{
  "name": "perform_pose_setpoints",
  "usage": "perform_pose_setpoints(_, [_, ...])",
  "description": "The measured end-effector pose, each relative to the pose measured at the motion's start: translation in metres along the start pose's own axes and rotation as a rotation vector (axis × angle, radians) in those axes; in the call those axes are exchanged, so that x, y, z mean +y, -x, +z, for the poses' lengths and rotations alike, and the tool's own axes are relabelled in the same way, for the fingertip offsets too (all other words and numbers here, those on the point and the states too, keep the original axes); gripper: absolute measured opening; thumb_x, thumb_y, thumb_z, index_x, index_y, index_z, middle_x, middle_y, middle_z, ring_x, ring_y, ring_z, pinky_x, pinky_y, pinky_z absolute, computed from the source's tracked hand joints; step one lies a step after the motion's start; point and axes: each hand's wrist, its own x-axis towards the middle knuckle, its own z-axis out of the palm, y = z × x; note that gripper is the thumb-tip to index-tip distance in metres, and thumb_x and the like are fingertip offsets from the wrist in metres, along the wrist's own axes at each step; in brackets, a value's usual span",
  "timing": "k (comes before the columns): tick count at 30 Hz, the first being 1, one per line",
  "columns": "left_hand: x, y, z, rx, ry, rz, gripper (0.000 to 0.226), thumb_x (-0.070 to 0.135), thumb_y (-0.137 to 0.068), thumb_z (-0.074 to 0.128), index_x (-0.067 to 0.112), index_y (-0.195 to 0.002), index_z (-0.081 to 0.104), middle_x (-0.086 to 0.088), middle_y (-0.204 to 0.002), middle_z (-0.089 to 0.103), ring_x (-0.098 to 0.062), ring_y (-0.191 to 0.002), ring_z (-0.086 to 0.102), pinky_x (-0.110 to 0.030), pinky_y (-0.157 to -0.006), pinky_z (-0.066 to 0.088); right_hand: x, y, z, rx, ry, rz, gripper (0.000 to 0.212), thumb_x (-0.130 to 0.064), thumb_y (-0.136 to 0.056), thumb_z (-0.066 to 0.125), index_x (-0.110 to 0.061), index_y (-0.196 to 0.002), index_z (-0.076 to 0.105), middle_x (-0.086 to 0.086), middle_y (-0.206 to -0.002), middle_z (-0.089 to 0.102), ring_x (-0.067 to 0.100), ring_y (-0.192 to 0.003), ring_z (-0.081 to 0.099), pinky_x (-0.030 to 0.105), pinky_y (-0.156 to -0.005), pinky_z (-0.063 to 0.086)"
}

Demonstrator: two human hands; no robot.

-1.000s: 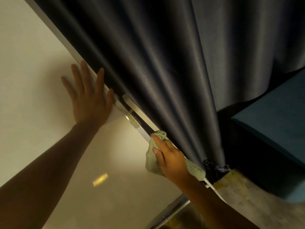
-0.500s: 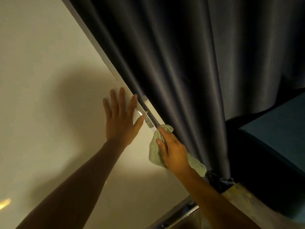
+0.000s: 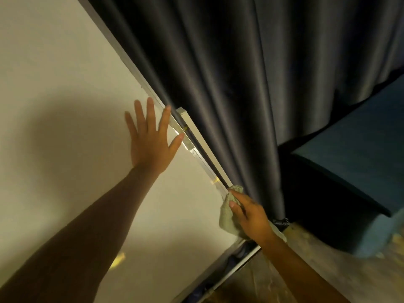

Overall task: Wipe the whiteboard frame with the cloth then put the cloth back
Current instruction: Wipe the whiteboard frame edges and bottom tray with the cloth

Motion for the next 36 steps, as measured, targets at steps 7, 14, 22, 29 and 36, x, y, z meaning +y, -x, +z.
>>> perform_pose_setpoints(7, [-0.002, 0.004, -0.011, -0.053, -0.027, 0.022, 0.092, 0.080, -0.094, -0.001, 0.027, -0.169, -0.006, -0.017, -0.177, -0.002, -0.048, -0.162, 0.003, -0.068, -0.128, 0.006, 0.025, 0.030, -0.012, -0.053, -0.187, 0.138, 0.031, -0.055, -0.091, 0.059, -0.067, -0.119, 0.055, 0.002, -0.115, 0.069, 0.021, -0.105, 0.066, 0.044, -0.096, 0.054])
perform_pose_setpoints(14, [0.056, 0.100, 0.002, -0.022, 0.115, 0.579, 0.087, 0.080, -0.099, 0.023, 0.030, -0.169, 0.008, -0.013, -0.178, 0.000, -0.042, -0.164, 0.003, -0.067, -0.129, 0.005, 0.010, 0.026, -0.016, -0.047, -0.148, 0.243, 0.032, -0.046, -0.095, 0.061, -0.041, -0.126, 0.063, -0.002, -0.121, 0.068, 0.018, -0.111, 0.064, 0.028, -0.096, 0.048])
perform_pose_setpoints(22, [0.109, 0.146, 0.034, -0.084, -0.006, 0.796, 0.088, 0.079, -0.095, -0.004, 0.028, -0.167, -0.006, -0.015, -0.177, -0.006, -0.045, -0.162, -0.007, -0.070, -0.125, -0.012, 0.000, 0.032, -0.026, -0.041, -0.305, 0.298, 0.031, -0.030, -0.095, 0.067, -0.021, -0.124, 0.068, -0.004, -0.112, 0.069, 0.007, -0.098, 0.065, 0.008, -0.079, 0.049])
perform_pose_setpoints(29, [0.109, 0.149, 0.030, -0.085, -0.005, 0.800, 0.092, 0.080, -0.093, -0.006, 0.029, -0.169, -0.001, -0.015, -0.178, 0.000, -0.046, -0.163, 0.003, -0.071, -0.127, 0.001, 0.008, 0.059, -0.013, 0.091, -0.543, 0.381, 0.029, -0.031, -0.091, 0.072, -0.030, -0.120, 0.070, -0.011, -0.106, 0.068, -0.003, -0.088, 0.067, 0.008, -0.065, 0.050])
perform_pose_setpoints(36, [0.102, 0.159, 0.034, -0.020, 0.008, 0.867, 0.090, 0.081, -0.095, 0.009, 0.029, -0.169, -0.002, -0.015, -0.177, -0.003, -0.047, -0.162, 0.001, -0.071, -0.126, 0.004, 0.000, 0.081, 0.062, 0.733, -0.777, 0.406, 0.033, -0.034, -0.097, 0.062, -0.047, -0.127, 0.058, -0.008, -0.116, 0.062, 0.012, -0.099, 0.064, 0.023, -0.072, 0.057])
